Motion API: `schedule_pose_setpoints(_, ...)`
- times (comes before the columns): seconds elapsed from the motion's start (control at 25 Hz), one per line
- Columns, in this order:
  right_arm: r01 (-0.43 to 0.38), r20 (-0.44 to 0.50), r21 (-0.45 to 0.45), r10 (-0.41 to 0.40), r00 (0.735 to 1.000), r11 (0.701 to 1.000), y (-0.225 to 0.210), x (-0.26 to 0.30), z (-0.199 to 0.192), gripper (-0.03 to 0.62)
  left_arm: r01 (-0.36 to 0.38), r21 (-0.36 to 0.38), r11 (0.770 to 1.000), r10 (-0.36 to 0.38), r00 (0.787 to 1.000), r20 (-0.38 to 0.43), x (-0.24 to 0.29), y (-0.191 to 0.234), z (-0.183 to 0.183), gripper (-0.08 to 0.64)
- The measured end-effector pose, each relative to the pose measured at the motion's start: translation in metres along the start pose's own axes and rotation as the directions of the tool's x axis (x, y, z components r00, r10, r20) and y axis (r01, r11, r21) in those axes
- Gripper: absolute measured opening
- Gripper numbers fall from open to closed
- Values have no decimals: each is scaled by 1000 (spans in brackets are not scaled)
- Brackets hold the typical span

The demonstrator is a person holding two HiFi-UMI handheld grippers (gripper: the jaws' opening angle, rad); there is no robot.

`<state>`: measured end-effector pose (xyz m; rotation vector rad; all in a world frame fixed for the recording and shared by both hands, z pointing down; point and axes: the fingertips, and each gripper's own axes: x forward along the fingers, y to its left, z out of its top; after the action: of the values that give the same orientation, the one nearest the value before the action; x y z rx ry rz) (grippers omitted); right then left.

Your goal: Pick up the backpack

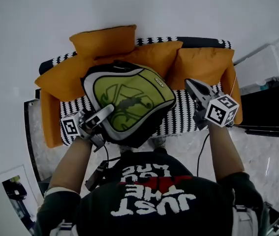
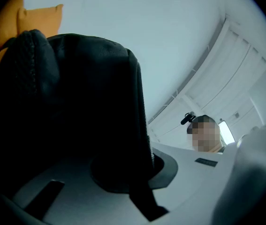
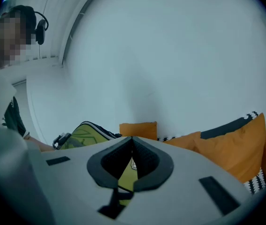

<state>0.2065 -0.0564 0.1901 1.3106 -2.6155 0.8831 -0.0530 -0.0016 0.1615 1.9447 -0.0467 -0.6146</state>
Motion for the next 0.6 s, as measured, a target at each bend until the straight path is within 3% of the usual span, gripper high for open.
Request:
schedule_pose_setpoints(0.28, -16, 66, -39, 18, 998, 999, 29, -1, 77, 28, 68, 136, 988, -67, 998, -15, 41, -89, 63, 29)
schedule_pose_setpoints(0.6, -49, 169, -123, 70, 983, 991, 50, -39, 106, 28, 55, 250, 967, -52, 998, -17, 71, -144, 71, 29)
